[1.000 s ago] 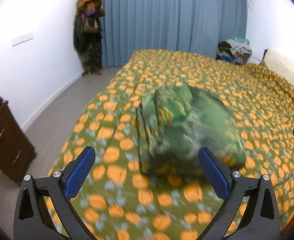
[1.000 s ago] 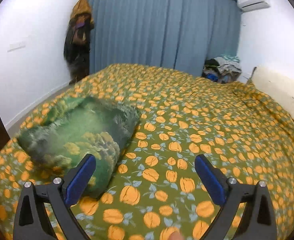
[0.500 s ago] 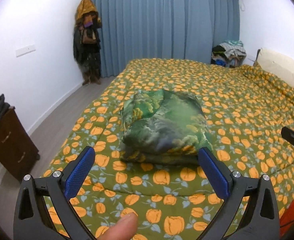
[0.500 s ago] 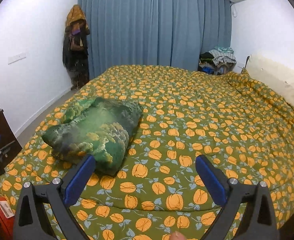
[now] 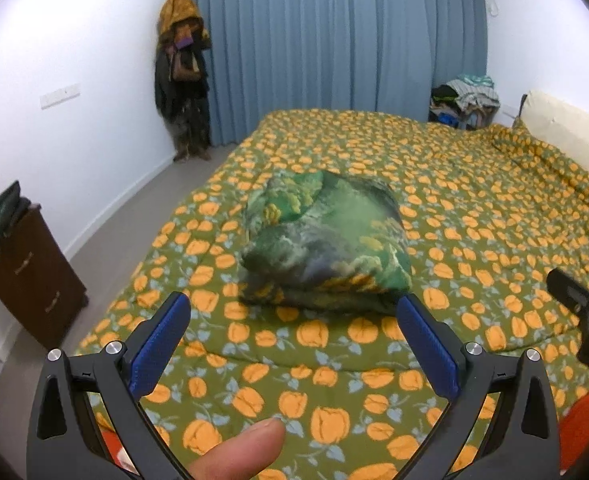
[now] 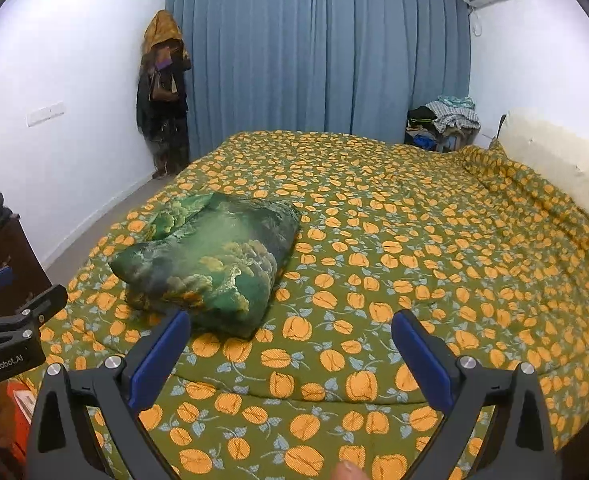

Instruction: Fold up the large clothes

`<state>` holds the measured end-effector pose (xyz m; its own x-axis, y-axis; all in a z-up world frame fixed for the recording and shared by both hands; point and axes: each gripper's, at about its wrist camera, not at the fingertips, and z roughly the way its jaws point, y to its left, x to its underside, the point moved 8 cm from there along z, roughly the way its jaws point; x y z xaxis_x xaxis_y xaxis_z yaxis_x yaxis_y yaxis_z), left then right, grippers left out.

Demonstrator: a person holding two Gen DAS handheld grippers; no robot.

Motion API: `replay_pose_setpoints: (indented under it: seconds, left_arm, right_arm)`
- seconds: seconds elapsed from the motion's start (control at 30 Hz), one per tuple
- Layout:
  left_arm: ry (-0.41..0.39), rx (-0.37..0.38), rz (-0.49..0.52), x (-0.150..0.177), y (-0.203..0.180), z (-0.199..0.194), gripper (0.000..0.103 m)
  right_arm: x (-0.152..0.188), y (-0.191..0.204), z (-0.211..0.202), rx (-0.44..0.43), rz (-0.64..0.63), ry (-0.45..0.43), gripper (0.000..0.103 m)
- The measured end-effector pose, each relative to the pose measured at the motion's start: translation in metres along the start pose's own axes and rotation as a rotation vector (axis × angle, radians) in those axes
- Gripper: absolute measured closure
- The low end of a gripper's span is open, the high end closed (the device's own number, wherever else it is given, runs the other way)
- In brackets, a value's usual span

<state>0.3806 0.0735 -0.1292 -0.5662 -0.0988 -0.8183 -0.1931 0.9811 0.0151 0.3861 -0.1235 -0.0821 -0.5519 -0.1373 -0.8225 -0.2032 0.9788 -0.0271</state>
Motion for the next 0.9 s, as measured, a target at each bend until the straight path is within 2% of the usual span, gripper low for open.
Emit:
replay_pose_setpoints:
  seconds: [0.17, 0.4, 0.9]
  left_arm:
    - [0.04, 0.027, -0.015, 0.003, -0.003, -0.004, 0.0]
    - [0.066, -0.02, 0.041, 0.008, -0.01, -0.007, 0.0]
    - [0.062, -0.047, 0.03, 0.007, -0.005, -0.019, 0.001]
  right_arm:
    - [0.004, 0.008, -0.006, 0.015, -0.015, 0.018, 0.001]
    - [0.007, 0.013, -0.012, 0.039, -0.039, 0.033, 0.001]
    - [0.008, 0.026, -0.019, 0.02, -0.071, 0.065, 0.001]
